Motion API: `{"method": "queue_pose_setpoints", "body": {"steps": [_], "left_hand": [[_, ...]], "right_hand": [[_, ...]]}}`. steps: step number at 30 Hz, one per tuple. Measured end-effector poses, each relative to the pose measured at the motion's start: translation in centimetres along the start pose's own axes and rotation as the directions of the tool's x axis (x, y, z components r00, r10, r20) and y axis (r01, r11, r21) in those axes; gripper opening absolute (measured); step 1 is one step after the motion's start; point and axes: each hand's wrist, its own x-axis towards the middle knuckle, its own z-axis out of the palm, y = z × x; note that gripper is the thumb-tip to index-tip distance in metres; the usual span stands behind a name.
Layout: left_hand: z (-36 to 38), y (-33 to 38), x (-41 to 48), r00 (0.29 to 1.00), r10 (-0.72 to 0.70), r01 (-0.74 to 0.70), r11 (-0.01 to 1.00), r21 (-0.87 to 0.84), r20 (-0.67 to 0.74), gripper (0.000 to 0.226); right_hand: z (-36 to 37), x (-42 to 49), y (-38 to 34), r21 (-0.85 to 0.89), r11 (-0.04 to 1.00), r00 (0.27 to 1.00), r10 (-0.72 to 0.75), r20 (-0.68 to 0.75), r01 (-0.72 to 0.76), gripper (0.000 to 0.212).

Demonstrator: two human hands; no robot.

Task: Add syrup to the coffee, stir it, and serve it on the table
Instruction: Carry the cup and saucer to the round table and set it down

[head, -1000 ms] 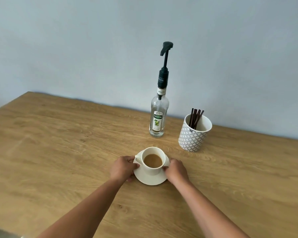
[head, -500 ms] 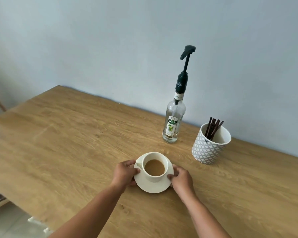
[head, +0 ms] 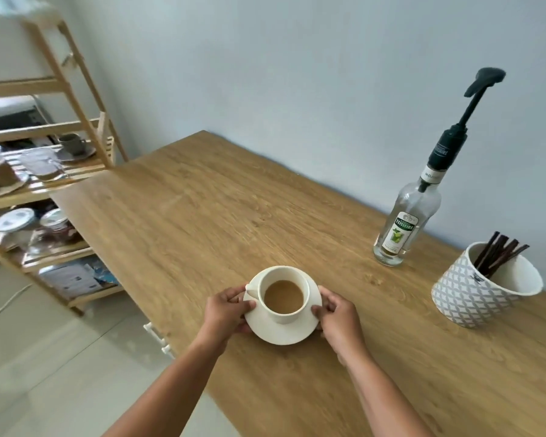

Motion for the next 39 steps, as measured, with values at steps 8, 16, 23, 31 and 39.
{"method": "queue_pose_setpoints", "body": {"steps": [8,16,23,31,39], "left_hand": [[-10.0,-0.2,-3.1,0.987,0.003,-0.024,0.991,-0.132,-0.158,0.038],[-22.1,-1.8,-9.1,0.961,0.039,-0.098,0.974,-0.204,-0.272,0.038],[-34.5,-4.9,-16.7,0.92,0.041,-0.147,0.958,-0.245,-0.39,0.034],[-46.9,-9.0,-26.2,0.851,0.016,-0.198,0.936,-0.292,-0.524,0.037],[-56.4,-13.4,-34.1,0.732,-0.042,-0.284,0.889,-0.36,-0.68,0.033]], "right_hand": [[8.2,-2.8,-3.8,0.014,0.993,0.974,-0.12,0.191,0.119,0.046],[18.0,-9.3,-6.9,-0.005,0.979,0.894,-0.184,0.408,0.204,0.042],[28.0,-18.7,-8.8,-0.039,0.97,0.825,-0.182,0.535,0.239,0.04],[38.9,-30.2,-10.1,-0.043,0.957,0.717,-0.185,0.672,0.287,0.04],[48.3,-40.0,-11.4,-0.001,0.938,0.523,-0.192,0.831,0.346,0.036]]}}
